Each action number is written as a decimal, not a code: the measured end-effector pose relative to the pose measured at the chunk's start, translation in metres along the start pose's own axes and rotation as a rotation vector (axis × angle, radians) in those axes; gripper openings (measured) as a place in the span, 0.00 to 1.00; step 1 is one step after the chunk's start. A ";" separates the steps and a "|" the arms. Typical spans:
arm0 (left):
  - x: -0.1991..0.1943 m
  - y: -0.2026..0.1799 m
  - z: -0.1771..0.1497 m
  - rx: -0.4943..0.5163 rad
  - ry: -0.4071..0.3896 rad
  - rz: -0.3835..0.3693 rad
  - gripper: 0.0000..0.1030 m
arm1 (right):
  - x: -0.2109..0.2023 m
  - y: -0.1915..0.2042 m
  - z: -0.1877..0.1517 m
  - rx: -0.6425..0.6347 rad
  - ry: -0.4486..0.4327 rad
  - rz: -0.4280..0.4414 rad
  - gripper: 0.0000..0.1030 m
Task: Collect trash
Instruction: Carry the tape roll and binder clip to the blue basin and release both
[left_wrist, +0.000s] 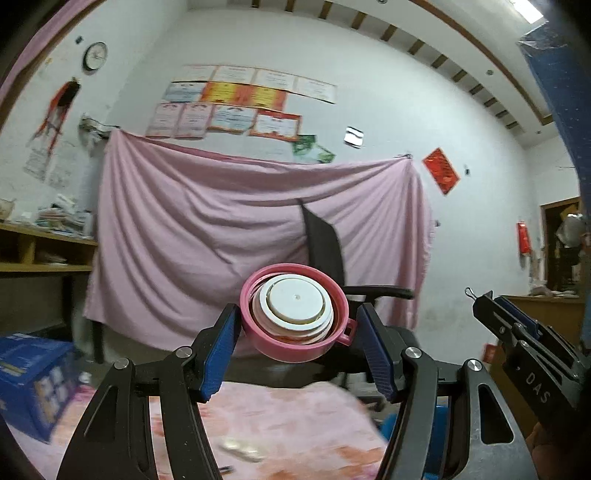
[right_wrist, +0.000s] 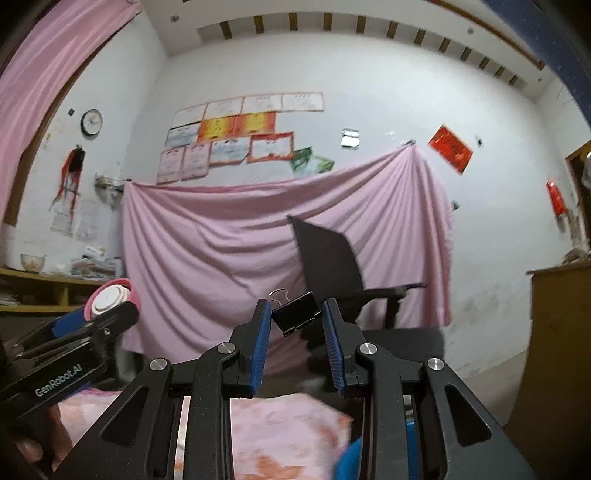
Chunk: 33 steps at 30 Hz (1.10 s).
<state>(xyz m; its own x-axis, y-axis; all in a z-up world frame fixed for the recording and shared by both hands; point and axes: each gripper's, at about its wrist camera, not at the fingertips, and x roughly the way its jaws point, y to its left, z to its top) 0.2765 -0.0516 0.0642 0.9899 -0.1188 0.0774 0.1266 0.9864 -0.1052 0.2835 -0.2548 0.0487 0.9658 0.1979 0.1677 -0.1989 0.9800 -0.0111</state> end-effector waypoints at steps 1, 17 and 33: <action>0.004 -0.008 0.000 0.002 0.007 -0.014 0.57 | -0.002 -0.005 0.002 -0.006 -0.006 -0.012 0.26; 0.080 -0.121 -0.028 0.022 0.286 -0.259 0.57 | -0.002 -0.103 -0.012 0.064 0.162 -0.197 0.26; 0.136 -0.139 -0.065 -0.039 0.649 -0.298 0.57 | 0.023 -0.144 -0.048 0.191 0.425 -0.222 0.27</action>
<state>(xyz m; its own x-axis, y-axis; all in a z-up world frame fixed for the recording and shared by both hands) 0.3977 -0.2121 0.0251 0.7497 -0.4380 -0.4961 0.3876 0.8982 -0.2073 0.3422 -0.3905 0.0069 0.9627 0.0161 -0.2701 0.0303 0.9856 0.1664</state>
